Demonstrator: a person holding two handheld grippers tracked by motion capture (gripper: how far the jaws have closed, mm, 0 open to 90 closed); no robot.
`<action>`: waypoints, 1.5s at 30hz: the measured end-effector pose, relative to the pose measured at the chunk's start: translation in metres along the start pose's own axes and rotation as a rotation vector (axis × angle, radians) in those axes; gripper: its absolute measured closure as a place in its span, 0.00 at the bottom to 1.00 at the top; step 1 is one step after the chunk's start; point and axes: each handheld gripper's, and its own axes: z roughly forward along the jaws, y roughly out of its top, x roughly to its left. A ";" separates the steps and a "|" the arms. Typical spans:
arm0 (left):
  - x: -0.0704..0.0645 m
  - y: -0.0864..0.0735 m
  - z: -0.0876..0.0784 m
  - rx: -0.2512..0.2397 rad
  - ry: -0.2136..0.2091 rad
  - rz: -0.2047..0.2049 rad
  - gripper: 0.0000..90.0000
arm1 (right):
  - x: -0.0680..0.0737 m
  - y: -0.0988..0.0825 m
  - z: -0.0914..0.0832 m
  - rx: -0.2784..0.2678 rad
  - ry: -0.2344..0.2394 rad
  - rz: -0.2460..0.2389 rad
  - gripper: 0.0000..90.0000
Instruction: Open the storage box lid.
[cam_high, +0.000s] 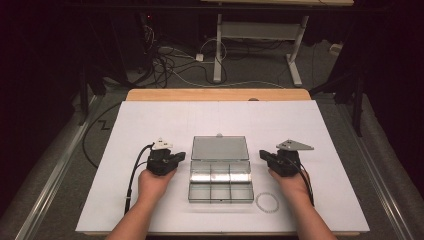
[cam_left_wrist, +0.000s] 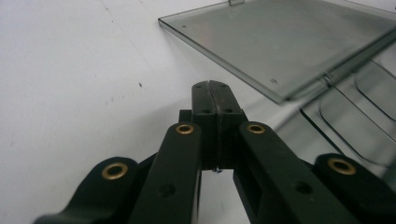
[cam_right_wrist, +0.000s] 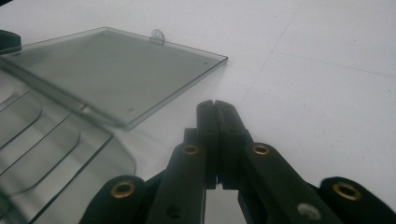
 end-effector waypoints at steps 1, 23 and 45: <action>-0.002 -0.004 -0.005 -0.012 -0.007 0.000 0.98 | 0.002 -0.002 -0.004 -0.005 0.003 -0.003 1.00; -0.014 -0.061 -0.056 -0.020 0.021 0.071 0.77 | 0.019 -0.048 -0.062 -0.022 0.054 -0.060 0.74; -0.014 -0.059 -0.056 -0.028 0.048 0.078 0.00 | 0.013 -0.051 -0.065 -0.065 0.042 -0.057 0.01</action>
